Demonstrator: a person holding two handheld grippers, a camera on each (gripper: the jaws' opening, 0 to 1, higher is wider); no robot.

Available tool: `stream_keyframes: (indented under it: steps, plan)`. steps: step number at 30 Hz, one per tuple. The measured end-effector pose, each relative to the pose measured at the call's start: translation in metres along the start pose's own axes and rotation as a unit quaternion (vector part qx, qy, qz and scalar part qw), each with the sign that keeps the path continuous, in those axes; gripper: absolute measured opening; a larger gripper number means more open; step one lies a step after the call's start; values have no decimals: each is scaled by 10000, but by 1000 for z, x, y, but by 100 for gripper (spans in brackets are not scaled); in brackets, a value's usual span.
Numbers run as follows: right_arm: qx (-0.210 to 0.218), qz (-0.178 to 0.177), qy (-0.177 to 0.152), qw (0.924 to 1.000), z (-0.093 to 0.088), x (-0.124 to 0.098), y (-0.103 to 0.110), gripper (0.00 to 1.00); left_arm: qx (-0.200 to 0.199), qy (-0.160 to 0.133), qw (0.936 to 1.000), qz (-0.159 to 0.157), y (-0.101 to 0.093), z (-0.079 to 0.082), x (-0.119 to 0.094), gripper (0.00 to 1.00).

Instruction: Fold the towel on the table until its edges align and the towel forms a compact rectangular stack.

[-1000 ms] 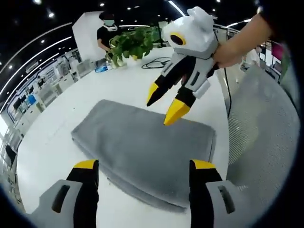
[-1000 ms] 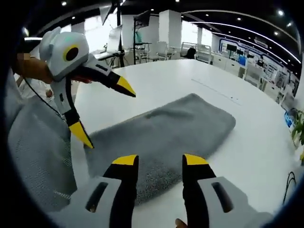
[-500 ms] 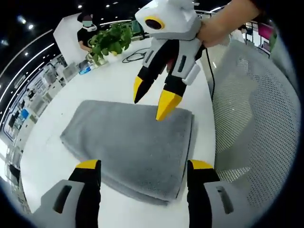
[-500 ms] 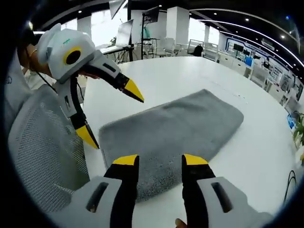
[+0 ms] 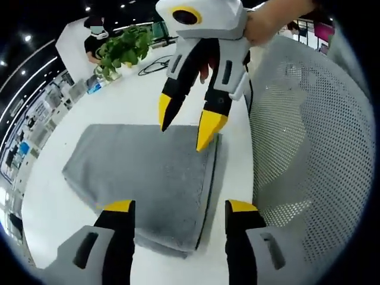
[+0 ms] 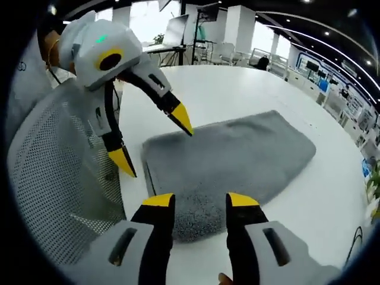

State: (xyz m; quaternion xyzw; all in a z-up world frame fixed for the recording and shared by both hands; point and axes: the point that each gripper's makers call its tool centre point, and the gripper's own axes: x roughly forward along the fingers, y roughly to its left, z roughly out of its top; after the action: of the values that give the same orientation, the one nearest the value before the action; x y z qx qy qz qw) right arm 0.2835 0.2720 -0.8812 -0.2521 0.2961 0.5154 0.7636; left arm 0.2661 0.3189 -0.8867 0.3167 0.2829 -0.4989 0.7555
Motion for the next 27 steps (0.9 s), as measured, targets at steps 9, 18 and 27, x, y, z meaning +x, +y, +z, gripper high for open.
stream_keyframes:
  steps: [9,18,27]
  plan:
    - [-26,233,40,9997,-7,1,17,32,120,82,9999,-77,-7,-2,7,46]
    - [44,428,65,9991,-14,10,29,29,5,217,9996,-181,-12,-12,14,38]
    - [-465,415,220,9978,-22,14,35,28,7,293,9995,-141,-10,-13,17,34]
